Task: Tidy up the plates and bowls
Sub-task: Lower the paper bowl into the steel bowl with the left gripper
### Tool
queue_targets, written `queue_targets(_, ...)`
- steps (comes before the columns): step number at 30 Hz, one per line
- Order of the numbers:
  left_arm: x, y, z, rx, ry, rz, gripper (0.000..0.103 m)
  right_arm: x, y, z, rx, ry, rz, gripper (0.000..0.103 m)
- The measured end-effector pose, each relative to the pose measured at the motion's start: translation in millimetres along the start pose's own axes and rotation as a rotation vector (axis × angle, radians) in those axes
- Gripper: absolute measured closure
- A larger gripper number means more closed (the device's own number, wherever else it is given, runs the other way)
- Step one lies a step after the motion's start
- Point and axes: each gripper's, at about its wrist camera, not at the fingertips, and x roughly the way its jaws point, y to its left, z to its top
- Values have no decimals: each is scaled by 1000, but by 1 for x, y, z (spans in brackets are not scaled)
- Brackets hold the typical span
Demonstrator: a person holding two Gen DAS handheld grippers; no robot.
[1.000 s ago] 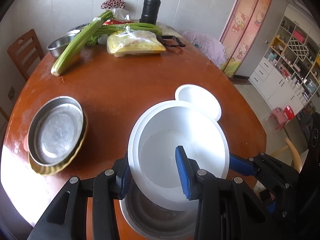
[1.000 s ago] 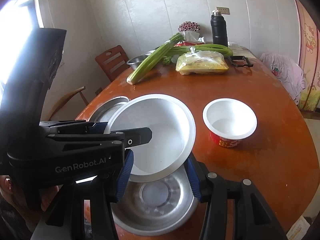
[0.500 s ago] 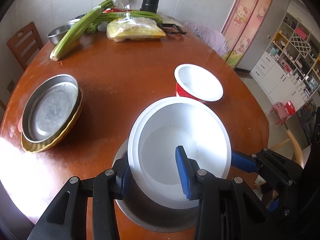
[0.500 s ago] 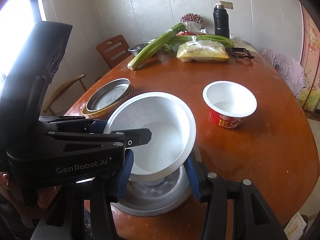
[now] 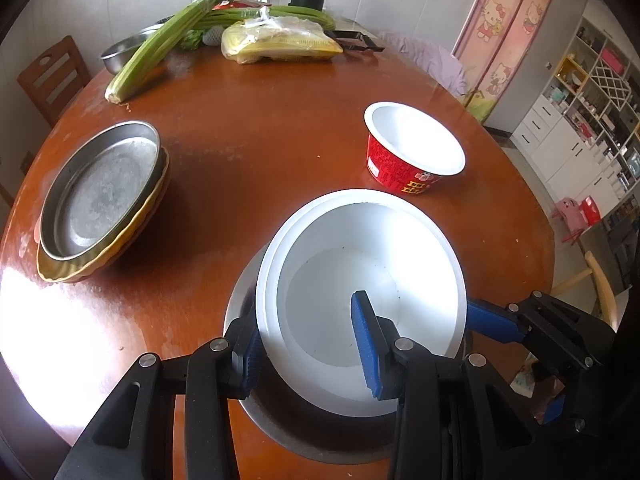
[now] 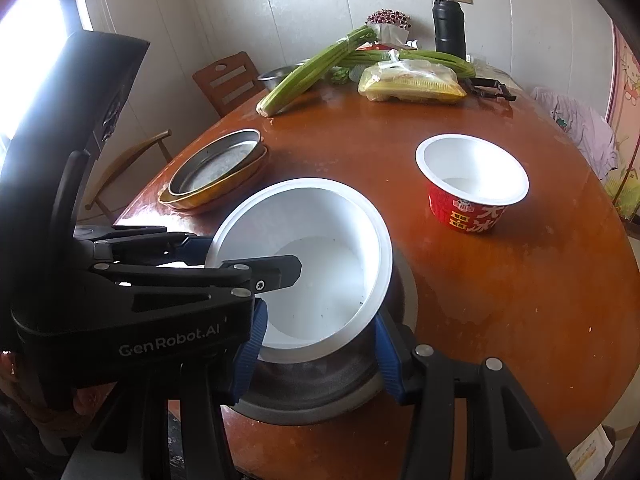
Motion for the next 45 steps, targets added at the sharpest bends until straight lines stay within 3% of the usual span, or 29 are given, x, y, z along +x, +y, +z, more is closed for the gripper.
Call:
queue_targets(26, 1, 5, -4, -11, 3, 7, 61, 1, 0, -3, -13, 11, -9, 51)
queue_targets(45, -23, 6, -8, -27, -44, 31, 58, -19, -5, -1, -7, -50, -38, 51)
